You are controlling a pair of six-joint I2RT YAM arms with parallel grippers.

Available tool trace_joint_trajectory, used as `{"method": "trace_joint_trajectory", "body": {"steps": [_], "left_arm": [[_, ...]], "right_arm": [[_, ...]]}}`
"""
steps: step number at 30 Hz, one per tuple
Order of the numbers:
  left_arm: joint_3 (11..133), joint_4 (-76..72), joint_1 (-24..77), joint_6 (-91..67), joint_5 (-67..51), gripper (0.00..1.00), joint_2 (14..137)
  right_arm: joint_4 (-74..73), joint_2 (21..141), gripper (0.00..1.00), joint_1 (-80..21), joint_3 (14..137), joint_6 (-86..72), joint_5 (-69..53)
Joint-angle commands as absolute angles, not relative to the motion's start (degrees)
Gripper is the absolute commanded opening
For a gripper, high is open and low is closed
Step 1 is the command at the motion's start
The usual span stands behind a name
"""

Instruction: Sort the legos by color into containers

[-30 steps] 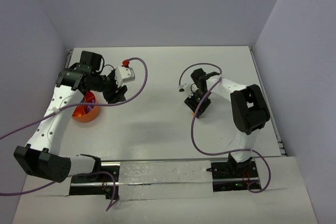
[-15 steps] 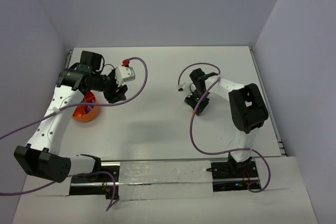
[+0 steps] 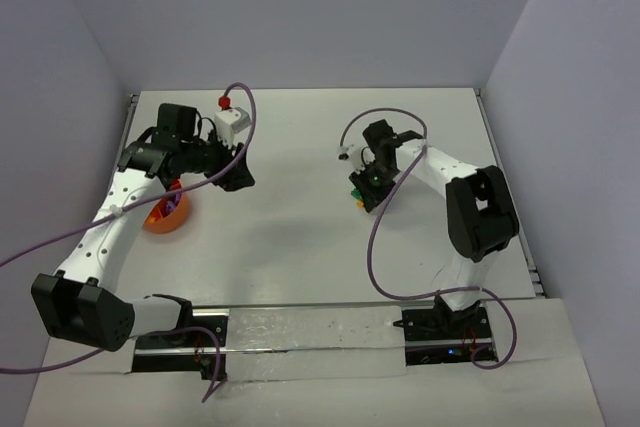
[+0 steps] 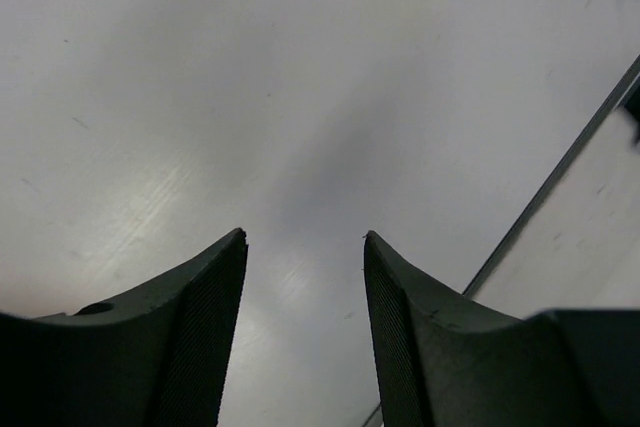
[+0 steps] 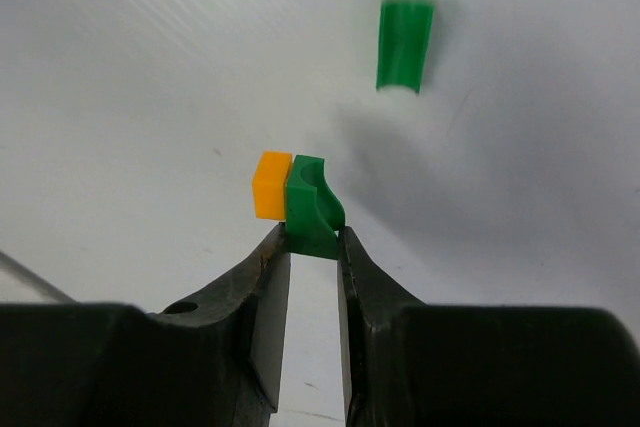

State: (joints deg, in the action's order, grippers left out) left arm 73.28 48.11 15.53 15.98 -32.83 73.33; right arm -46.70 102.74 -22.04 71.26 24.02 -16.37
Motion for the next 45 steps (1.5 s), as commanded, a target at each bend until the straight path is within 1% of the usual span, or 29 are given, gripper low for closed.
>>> {"method": "trace_joint_trajectory", "body": {"steps": [1,2,3,4,5,9,12,16,18,21,31,36,42,45], "left_arm": [[68.16,32.59,14.85,-11.29,-35.08,0.66,70.06],[67.02,30.71,14.85,-14.82,-35.44,0.78,69.27],[65.58,28.43,14.88,-16.02,-35.80,0.82,68.96],[64.14,25.75,14.94,-19.30,-36.12,0.93,68.13],[63.66,24.59,14.94,-21.09,-36.12,0.94,67.85],[63.78,22.36,14.94,-25.38,-36.25,0.94,68.82],[65.27,21.43,14.94,-28.92,-35.21,0.90,71.39],[66.52,20.36,14.94,-31.25,-36.58,0.84,73.74],[66.62,20.13,14.94,-31.64,-37.07,0.80,74.49],[66.37,20.07,14.94,-32.05,-37.38,0.71,75.96],[63.84,16.40,15.08,-34.47,-43.39,0.60,76.27],[63.00,14.42,15.12,-35.88,-46.20,0.59,76.31],[63.19,14.33,15.20,-36.30,-46.05,0.60,77.41],[63.46,14.33,15.29,-36.39,-46.23,0.58,77.85]], "right_arm": [[-42.83,95.64,0.00,-25.07,79.44,12.02,-26.08],[-41.67,95.34,0.00,-25.75,80.85,9.34,-26.45],[-41.12,95.00,0.00,-26.35,81.38,8.30,-26.58],[-39.54,94.73,0.00,-28.09,82.90,5.02,-26.89],[-38.44,94.64,0.00,-29.42,83.95,2.29,-26.87],[-35.55,94.99,0.00,-33.10,86.83,-2.83,-26.73],[-32.32,95.41,0.00,-37.26,89.14,-7.95,-24.85],[-31.45,96.12,0.00,-40.34,90.79,-9.35,-22.48],[-31.11,96.03,0.00,-41.30,90.91,-9.32,-21.40],[-31.24,95.96,0.00,-42.39,91.62,-8.98,-20.35],[-31.90,96.21,0.00,-43.82,92.64,-7.74,-16.15],[-32.26,96.68,0.00,-44.14,92.99,-7.36,-15.73],[-32.43,96.59,0.00,-44.45,93.78,-7.04,-15.82],[-32.61,96.59,0.00,-44.56,93.71,-6.79,-15.75]]}}
